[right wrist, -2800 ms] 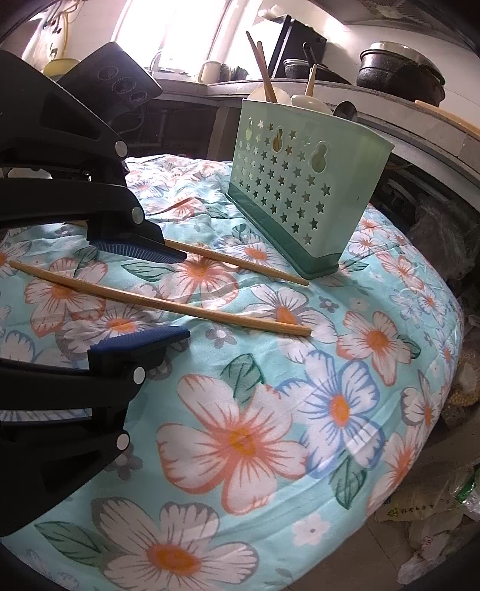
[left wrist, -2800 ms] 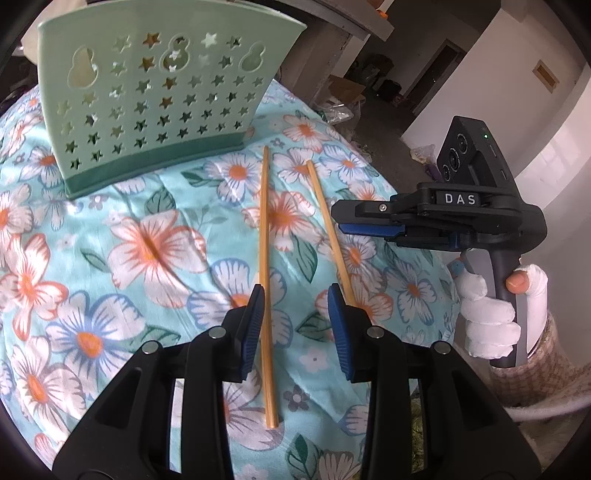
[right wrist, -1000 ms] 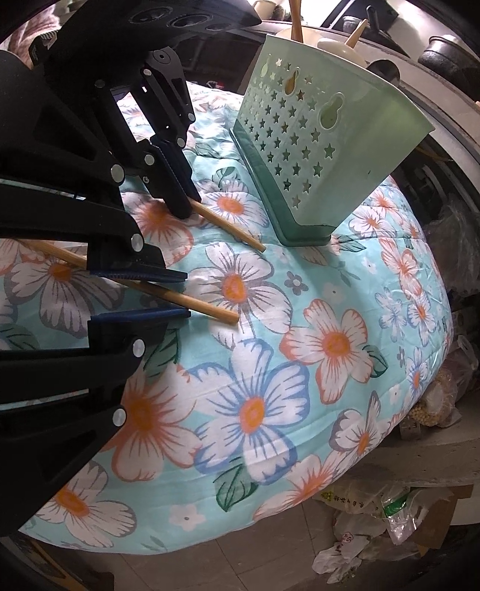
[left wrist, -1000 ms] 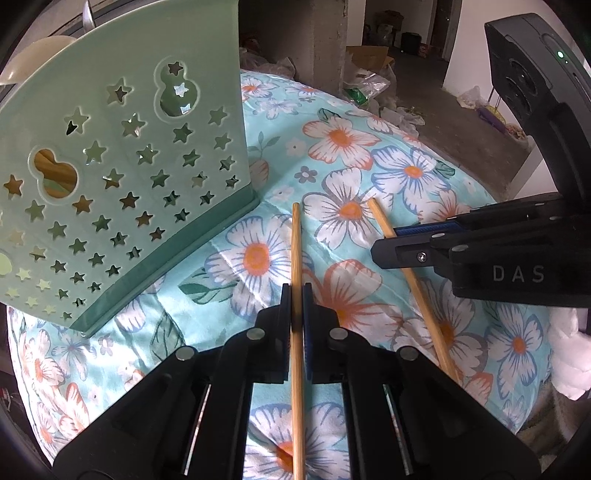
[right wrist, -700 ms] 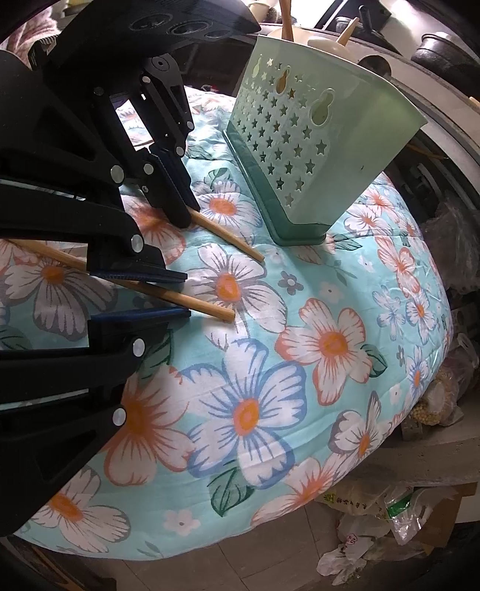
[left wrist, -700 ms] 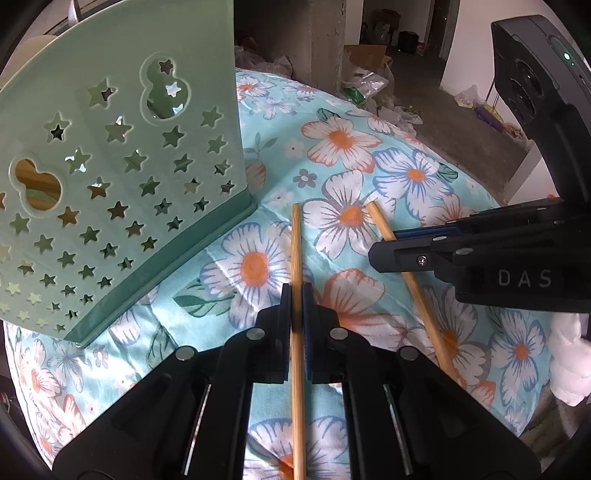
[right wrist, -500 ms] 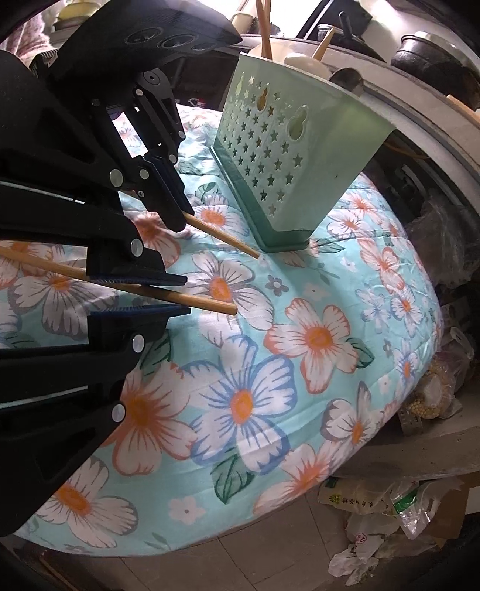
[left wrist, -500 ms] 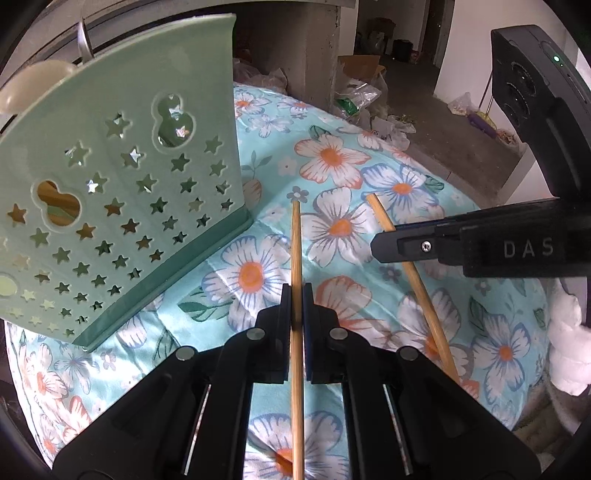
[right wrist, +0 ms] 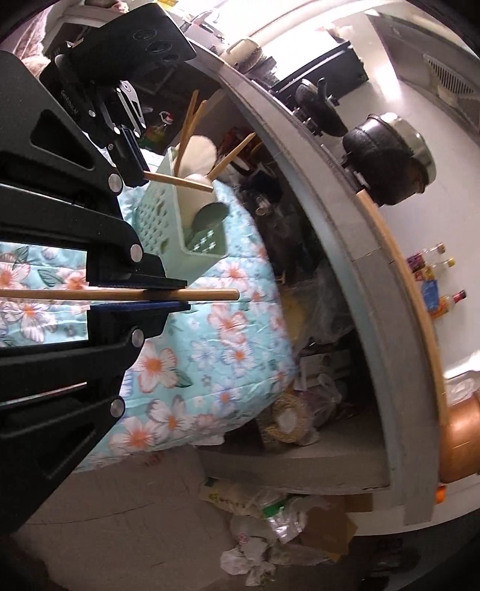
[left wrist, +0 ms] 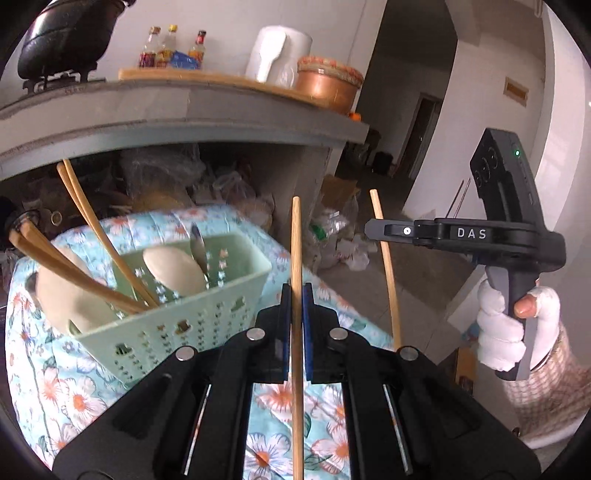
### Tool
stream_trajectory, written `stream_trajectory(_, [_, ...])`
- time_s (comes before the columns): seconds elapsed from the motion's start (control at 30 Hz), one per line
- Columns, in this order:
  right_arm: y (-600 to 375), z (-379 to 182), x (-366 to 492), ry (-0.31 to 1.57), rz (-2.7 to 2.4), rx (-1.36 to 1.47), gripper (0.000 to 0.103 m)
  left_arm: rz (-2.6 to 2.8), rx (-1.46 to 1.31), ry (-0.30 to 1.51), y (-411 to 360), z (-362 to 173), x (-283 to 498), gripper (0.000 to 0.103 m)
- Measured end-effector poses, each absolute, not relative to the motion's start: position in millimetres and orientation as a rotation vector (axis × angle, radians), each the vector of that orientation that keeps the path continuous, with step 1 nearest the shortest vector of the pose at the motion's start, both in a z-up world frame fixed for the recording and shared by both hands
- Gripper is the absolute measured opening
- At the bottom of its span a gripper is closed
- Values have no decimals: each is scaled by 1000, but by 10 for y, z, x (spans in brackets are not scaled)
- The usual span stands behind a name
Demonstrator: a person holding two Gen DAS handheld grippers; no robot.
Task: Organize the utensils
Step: 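Lift both chopsticks upright above the green holder with both grippers, then lower the chopsticks into the holder and open both grippers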
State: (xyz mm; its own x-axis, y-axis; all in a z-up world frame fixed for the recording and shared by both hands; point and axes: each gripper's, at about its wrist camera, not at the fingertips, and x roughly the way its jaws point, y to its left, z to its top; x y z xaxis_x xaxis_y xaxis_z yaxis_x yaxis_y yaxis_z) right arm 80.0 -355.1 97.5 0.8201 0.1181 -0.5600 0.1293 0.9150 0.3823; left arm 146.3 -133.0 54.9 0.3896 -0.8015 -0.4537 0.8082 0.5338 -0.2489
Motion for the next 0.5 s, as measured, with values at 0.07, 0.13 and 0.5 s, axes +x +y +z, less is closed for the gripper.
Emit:
stream_trajectory(0.07, [-3551,1213,849,544,23,399,6,-1011,-53,494,-1196,748,1491,5])
stream_trajectory(0.13, [-3554,1448,930,473,58,375,6,-996,-115,419,-1080,920,1521,5])
stream_trajectory(0.5, [-3493,2030,1683,269,195,299,6,-881,-277,223,-915,1384,1789,5])
